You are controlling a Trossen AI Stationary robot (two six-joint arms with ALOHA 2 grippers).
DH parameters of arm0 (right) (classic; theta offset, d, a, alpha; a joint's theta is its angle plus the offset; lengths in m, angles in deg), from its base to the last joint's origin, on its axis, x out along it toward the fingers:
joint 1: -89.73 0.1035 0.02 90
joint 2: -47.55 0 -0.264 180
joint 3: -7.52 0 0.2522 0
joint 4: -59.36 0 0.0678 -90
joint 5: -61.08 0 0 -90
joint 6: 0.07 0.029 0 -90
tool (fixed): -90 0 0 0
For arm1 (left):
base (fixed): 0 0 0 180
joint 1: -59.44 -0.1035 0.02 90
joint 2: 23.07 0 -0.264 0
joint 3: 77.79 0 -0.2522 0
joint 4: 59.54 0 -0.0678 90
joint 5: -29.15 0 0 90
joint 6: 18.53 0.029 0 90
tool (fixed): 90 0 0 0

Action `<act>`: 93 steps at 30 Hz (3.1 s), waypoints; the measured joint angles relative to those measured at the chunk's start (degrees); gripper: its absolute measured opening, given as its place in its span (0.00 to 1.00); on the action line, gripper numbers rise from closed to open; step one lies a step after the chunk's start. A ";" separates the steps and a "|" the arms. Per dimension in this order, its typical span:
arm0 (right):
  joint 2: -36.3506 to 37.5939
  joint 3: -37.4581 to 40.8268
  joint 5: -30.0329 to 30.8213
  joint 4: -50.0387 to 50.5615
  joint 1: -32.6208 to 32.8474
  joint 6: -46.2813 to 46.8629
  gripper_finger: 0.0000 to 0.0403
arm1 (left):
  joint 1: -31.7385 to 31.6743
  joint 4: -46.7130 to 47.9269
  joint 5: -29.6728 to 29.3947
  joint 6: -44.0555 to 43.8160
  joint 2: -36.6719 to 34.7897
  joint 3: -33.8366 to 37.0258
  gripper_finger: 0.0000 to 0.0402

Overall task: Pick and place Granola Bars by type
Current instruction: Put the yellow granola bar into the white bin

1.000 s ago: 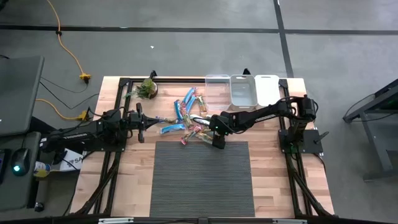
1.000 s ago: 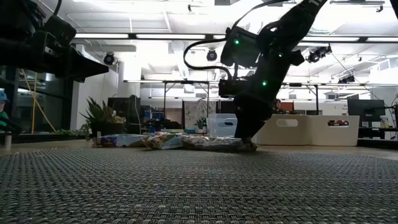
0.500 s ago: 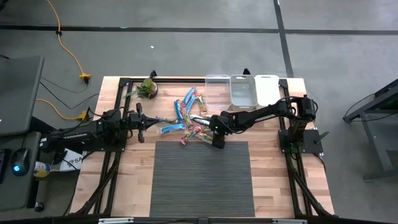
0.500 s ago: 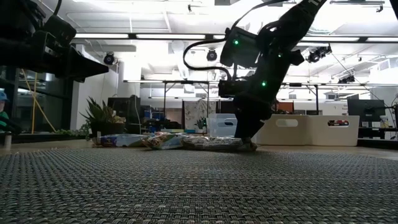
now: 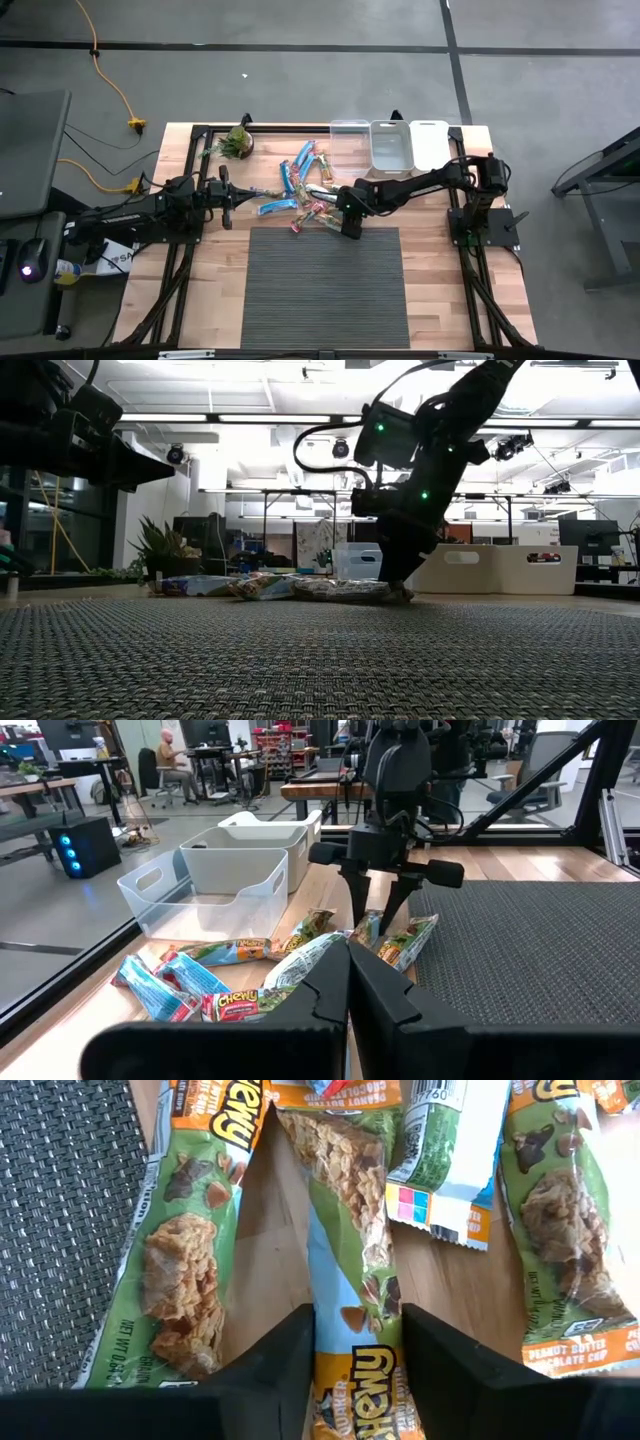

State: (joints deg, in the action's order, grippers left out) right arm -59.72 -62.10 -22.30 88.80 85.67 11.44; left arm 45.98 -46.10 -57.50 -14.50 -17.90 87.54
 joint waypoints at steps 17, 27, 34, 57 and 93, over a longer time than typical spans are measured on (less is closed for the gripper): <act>0.86 0.15 -0.52 -0.86 0.31 0.31 0.19 | 0.00 0.00 0.01 -0.02 0.00 0.01 0.00; 6.14 0.37 0.29 -1.45 -0.06 0.50 0.19 | -0.02 0.00 0.02 -0.01 0.00 0.01 0.00; 8.17 0.29 -2.10 -8.05 -0.03 0.55 0.19 | -0.02 0.00 0.02 -0.02 0.00 0.02 0.00; 14.10 0.15 1.56 -47.31 -4.56 9.33 0.19 | -0.02 0.00 0.02 -0.02 0.00 0.00 0.00; 38.99 -20.15 22.88 -22.14 -7.80 -28.07 0.19 | 0.00 0.00 0.02 -0.01 0.00 0.02 0.00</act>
State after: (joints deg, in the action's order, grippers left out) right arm -20.73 -82.25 0.57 66.65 77.87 -16.63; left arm 45.98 -46.10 -57.47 -14.51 -17.90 87.56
